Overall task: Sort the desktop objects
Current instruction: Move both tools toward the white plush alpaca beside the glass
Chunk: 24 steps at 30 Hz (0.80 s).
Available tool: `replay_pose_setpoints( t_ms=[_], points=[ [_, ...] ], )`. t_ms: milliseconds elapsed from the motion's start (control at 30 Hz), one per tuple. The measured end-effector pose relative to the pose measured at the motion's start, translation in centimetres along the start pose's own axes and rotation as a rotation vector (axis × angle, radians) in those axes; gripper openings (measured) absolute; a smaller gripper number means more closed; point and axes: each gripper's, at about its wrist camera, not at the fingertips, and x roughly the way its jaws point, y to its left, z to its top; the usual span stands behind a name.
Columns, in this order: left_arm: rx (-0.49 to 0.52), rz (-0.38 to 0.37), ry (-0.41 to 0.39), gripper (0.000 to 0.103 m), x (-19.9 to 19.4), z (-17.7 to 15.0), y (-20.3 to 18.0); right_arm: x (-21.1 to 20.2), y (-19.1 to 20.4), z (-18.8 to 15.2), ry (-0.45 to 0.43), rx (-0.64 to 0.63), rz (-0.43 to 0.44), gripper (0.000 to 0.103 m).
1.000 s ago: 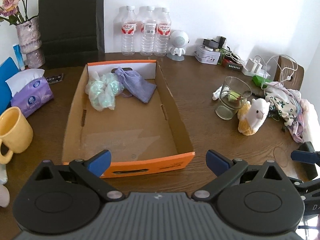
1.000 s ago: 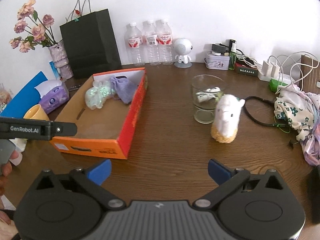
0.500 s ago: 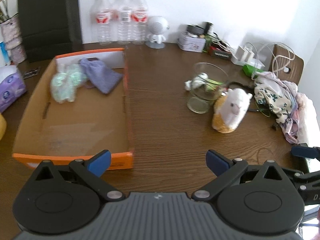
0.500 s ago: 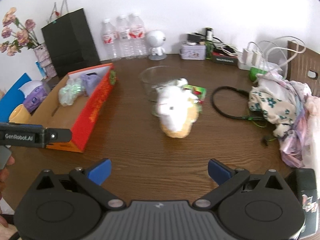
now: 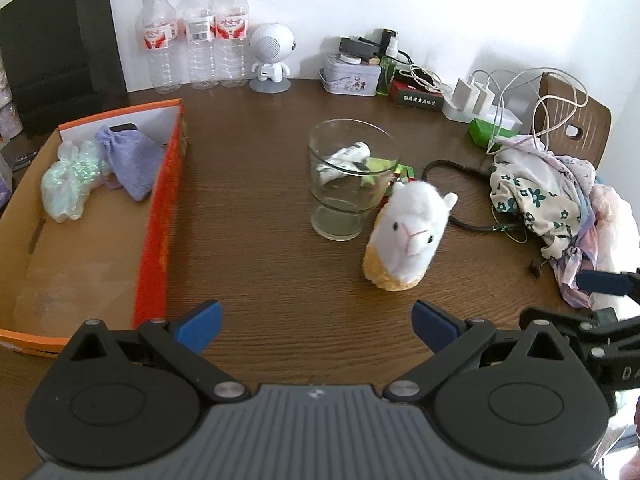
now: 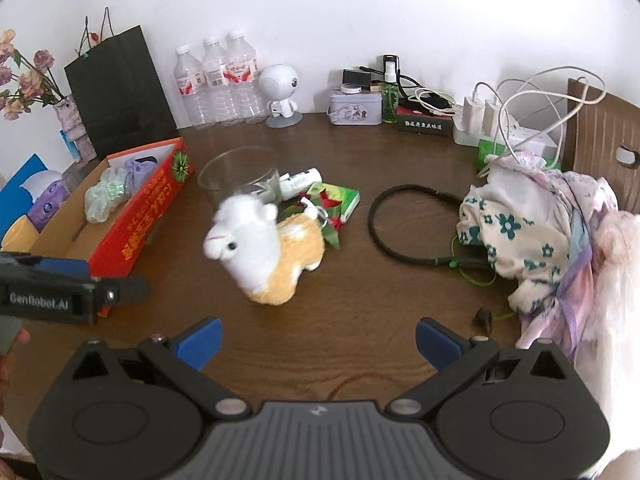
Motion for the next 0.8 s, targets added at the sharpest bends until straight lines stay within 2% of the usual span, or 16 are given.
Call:
replay_pose_setpoints(
  t_ms=[400,800],
  points=[
    [-0.018,0.043,0.017,0.103,2.5,1.2,-3.0,3.2,-2.9,4.2,0.003,-0.105,0.061,0.103],
    [-0.024,0.057,0.03,0.103,4.6,2.0,-4.7,5.6,-4.0,6.7,0.022,-0.198,0.1,0.103]
  ],
)
